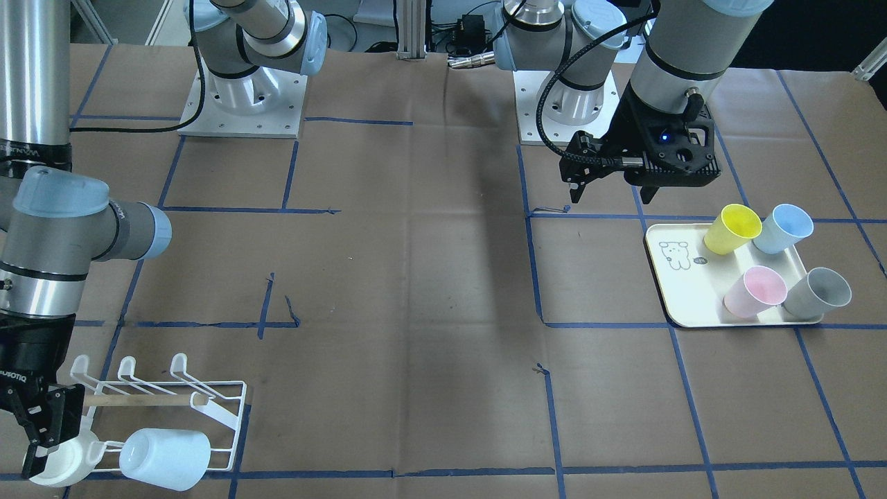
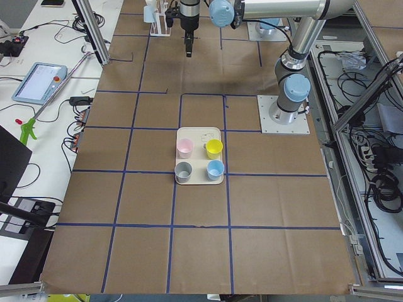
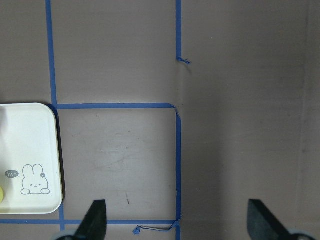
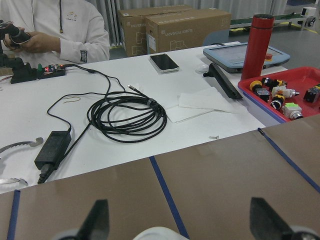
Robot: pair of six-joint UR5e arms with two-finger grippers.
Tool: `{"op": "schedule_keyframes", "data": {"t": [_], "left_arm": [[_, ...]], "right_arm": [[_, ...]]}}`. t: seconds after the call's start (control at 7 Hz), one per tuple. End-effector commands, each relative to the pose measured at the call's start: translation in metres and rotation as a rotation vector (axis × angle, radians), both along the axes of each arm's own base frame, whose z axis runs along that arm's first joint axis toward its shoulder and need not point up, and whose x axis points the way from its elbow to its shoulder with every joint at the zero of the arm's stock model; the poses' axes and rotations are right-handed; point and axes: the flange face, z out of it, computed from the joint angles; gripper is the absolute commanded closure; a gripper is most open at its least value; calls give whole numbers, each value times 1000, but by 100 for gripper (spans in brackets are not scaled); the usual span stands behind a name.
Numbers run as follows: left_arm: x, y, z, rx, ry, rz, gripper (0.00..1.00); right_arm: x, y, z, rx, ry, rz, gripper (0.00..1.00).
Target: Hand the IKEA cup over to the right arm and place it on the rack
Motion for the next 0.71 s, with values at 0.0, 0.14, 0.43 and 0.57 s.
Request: {"op": "schedule_keyframes", "data": {"t": [0.0,0.14,0.43,0.57], "left_arm": [[0,-1,1,-10,1,8,0],[0,-1,1,-10,4,10,0],[-2,-1,1,-10,8,11,0],[-2,-1,1,-10,8,9,0]], "right_arm": [[8,7,66,78,-20,10,0],[25,19,96,148,-33,34,0],[67,50,140,312,-57,91,0],[87,68,143,440,-73,122,0]]}}
